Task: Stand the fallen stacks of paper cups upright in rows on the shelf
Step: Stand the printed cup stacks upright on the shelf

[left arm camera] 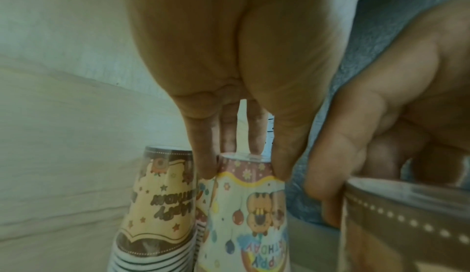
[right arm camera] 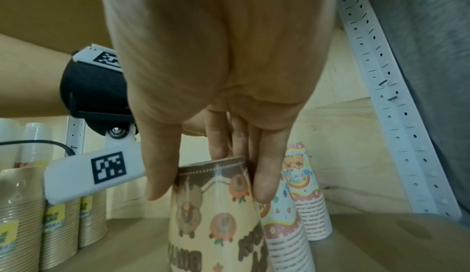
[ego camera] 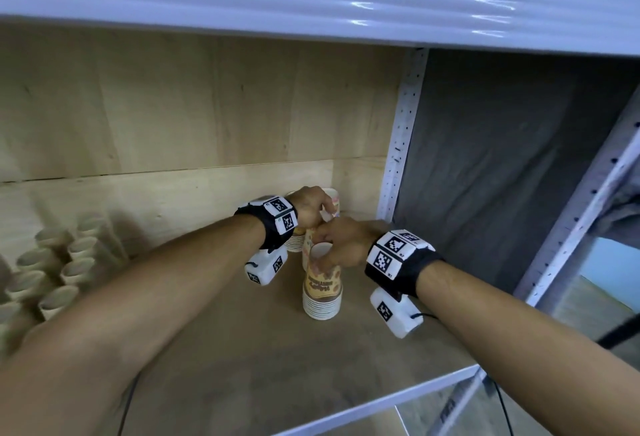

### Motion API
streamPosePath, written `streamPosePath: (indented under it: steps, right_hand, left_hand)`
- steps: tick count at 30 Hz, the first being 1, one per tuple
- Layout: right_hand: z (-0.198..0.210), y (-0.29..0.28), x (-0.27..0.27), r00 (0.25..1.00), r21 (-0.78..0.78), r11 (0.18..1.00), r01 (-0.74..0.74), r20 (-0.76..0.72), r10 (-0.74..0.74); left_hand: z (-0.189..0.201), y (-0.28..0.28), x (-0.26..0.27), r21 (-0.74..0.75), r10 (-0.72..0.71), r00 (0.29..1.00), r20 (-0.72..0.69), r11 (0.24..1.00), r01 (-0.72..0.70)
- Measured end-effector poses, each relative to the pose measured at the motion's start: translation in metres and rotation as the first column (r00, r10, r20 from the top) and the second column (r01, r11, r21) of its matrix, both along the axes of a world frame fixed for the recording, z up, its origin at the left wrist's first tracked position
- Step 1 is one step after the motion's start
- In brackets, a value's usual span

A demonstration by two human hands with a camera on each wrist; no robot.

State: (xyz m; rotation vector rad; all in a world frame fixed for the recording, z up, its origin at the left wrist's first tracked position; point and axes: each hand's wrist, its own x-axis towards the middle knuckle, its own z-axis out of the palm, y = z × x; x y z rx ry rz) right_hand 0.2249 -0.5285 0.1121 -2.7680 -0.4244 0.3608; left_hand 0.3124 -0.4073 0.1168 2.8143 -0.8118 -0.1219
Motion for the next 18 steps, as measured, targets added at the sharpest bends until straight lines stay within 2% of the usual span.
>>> streamPosePath:
  steps: [4,8,13,18]
  right_hand:
    - [-0.002,-0.006,0.003,1.000,0.057,0.998,0.020,-0.020,-0.019]
    - [0.012,-0.019,0.008,0.997,0.220,0.973,0.073,-0.021,-0.070]
    - [0.026,-0.042,0.029,0.985,0.263,0.952,0.158,0.022,-0.169]
    - [0.006,-0.052,0.042,0.986,0.346,0.924,0.163,-0.019,-0.167]
  left_hand:
    - [0.004,0.007,-0.004,-0.039,0.040,0.999,-0.030,0.998,-0.041]
    - [0.013,0.019,-0.011,-0.124,0.075,0.994,-0.074,0.989,-0.084]
    - [0.030,0.036,-0.032,-0.180,0.078,0.984,-0.160,0.978,-0.107]
    - [0.036,0.040,-0.055,-0.159,0.074,0.977,-0.202,0.981,-0.107]
